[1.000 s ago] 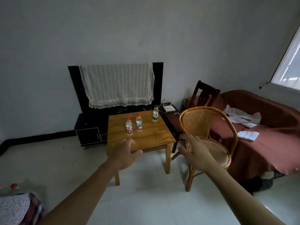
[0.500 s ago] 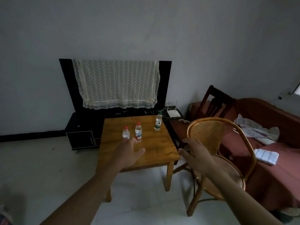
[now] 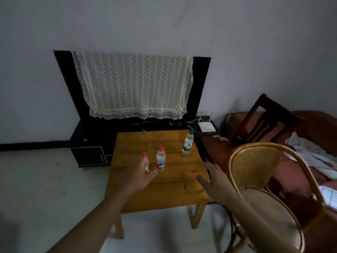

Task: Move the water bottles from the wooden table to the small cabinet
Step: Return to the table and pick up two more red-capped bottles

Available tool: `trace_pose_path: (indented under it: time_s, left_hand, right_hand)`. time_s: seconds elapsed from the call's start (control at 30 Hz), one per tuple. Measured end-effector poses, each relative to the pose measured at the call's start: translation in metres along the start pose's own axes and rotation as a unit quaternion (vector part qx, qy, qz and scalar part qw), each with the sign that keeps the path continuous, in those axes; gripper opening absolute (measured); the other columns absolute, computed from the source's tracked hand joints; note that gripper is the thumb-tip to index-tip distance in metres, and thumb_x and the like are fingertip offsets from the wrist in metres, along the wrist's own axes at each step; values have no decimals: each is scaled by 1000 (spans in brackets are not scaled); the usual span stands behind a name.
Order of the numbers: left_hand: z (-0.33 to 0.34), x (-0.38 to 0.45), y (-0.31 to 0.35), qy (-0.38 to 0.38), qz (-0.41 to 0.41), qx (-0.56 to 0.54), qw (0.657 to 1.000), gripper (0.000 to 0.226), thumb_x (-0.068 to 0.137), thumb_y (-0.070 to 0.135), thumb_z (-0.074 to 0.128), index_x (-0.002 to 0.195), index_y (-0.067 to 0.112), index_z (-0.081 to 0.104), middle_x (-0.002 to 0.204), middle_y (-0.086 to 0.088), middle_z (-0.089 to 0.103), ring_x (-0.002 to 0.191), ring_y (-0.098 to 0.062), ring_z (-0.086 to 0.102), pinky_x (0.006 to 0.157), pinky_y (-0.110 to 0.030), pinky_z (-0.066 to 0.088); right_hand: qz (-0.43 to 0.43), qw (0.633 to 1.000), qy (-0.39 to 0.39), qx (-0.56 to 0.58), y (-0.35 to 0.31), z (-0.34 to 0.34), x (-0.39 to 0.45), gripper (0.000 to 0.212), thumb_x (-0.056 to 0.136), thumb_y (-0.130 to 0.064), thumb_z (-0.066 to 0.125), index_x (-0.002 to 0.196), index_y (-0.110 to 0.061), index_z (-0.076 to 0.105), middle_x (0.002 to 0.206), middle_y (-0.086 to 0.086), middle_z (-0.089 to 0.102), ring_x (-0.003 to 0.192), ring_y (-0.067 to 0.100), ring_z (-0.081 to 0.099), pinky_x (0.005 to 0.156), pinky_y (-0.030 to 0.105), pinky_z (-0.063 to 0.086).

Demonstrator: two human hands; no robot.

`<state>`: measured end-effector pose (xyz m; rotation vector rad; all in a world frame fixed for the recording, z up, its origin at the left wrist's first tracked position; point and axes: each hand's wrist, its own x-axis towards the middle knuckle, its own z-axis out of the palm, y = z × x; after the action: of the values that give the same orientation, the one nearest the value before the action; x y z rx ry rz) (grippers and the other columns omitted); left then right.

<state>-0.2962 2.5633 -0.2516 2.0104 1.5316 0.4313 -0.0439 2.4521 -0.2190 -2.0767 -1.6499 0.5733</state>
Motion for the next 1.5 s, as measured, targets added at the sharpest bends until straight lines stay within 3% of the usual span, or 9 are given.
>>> trace_pose_path:
  time_s: [0.17, 0.27, 0.4, 0.6, 0.9, 1.07, 1.27, 1.4, 1.5]
  left_hand:
    - [12, 73, -19, -4, -60, -4, 998, 47, 85, 63, 61, 121, 33, 51, 120, 7, 61, 99, -9, 58, 82, -32, 54]
    - [23, 117, -22, 8, -101, -3, 995, 37, 88, 58, 60, 114, 33, 51, 110, 10, 59, 93, -8, 57, 74, -23, 50]
    - [33, 167, -22, 11, -154, -11, 988, 39, 92, 52, 58, 121, 26, 52, 118, 6, 57, 92, -4, 50, 64, -13, 38]
    - [38, 216, -47, 28, -215, -20, 976, 59, 87, 57, 61, 135, 24, 48, 135, 3, 53, 117, -14, 53, 87, -26, 45]
    - [60, 252, -99, 1, -222, -72, 972, 60, 87, 55, 62, 136, 22, 48, 137, 1, 52, 119, -15, 53, 95, -31, 48]
    - [86, 264, -127, -19, -232, -123, 965, 80, 79, 60, 69, 143, 23, 40, 142, 0, 49, 126, -16, 49, 90, -27, 43]
    - [128, 275, -160, -6, -199, -153, 968, 67, 75, 49, 79, 130, 27, 49, 121, 12, 54, 107, -3, 53, 73, -8, 38]
    - [163, 282, -184, 8, -184, -159, 970, 68, 68, 40, 86, 125, 30, 51, 117, 12, 56, 105, -2, 55, 77, -10, 43]
    - [184, 286, -194, 42, -176, -156, 971, 67, 69, 34, 87, 126, 28, 52, 116, 11, 56, 105, -5, 56, 80, -14, 47]
  right_hand:
    - [-19, 999, -25, -5, 19, 22, 108, 50, 95, -43, 55, 140, -25, 43, 137, -2, 47, 126, 18, 45, 102, 34, 41]
    - [-37, 998, -45, 3, 32, 36, 179, 51, 94, -42, 57, 140, -23, 44, 143, -1, 44, 130, 19, 42, 103, 33, 39]
    - [-27, 996, -89, 2, 47, 52, 259, 54, 94, -45, 56, 141, -23, 42, 145, 1, 44, 131, 20, 43, 104, 34, 40]
    - [-34, 988, -150, -11, 47, 73, 337, 53, 96, -45, 53, 142, -22, 42, 145, 3, 43, 129, 21, 45, 104, 36, 43]
    - [-17, 980, -195, -28, 45, 116, 373, 55, 95, -47, 53, 142, -22, 41, 148, 3, 41, 134, 19, 40, 107, 35, 38]
    - [-15, 973, -226, -37, 61, 148, 380, 58, 93, -48, 56, 142, -23, 40, 145, -1, 43, 132, 16, 42, 105, 31, 37]
    - [12, 971, -238, -22, 88, 197, 392, 72, 82, -47, 71, 143, -27, 38, 143, -4, 45, 129, 15, 44, 104, 32, 39]
    - [27, 974, -225, 4, 103, 232, 401, 80, 76, -43, 78, 143, -27, 38, 142, -8, 46, 129, 13, 44, 107, 38, 41]
    - [34, 975, -213, 60, 116, 255, 407, 76, 69, -44, 83, 134, -32, 46, 130, -13, 54, 119, 8, 51, 96, 36, 49]
